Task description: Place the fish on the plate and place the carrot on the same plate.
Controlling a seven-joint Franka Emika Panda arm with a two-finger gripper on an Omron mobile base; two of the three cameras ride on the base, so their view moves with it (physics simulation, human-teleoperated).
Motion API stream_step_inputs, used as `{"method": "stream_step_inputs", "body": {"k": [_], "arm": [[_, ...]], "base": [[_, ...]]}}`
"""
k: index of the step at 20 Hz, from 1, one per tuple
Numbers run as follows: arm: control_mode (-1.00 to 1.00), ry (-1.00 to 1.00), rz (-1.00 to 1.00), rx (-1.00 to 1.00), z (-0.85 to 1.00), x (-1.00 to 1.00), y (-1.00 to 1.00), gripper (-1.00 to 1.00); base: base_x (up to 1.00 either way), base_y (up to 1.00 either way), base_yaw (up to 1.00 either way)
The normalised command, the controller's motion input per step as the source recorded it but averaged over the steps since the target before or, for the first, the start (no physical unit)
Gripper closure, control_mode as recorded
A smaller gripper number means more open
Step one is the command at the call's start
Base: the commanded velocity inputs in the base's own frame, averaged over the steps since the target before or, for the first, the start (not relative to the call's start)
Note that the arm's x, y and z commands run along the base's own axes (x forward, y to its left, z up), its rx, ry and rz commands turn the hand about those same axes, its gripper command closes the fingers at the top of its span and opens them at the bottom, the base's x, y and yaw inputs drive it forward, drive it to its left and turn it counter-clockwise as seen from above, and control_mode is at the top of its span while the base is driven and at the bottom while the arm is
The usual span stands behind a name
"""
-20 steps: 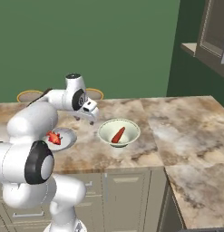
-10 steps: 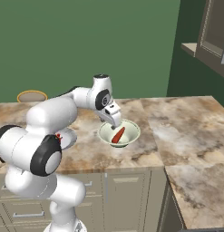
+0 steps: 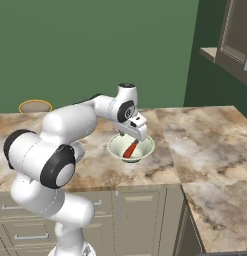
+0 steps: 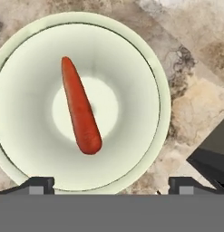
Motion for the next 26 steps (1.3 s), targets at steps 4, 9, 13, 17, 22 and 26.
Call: {"method": "stream_step_inputs", "body": {"k": [4,9,13,17,22,26], "arm": [[-1.00,0.00,0.33,0.00,-0.12,0.06,-0.02,-1.00],[-1.00,0.00,0.08,0.00,-0.01,0.12,0.01,-1.00],[-1.00,-0.02,0.00,0.00,-0.01,0.24,0.07,-1.00],[-1.00,0.00,0.00,-0.03,-0.12,0.26,0.06,-1.00],[-1.00,0.00,0.00,-0.02,-0.22,0.15,0.01,-1.00],[-1.00,0.00,0.00,-0.01,-0.30,0.04,0.00,-1.00]], "base": [[0.00,0.00,0.00],[0.00,0.00,0.00],[0.00,0.00,0.00],[0.00,0.00,0.00],[0.00,0.00,0.00],[0.00,0.00,0.00]]}}
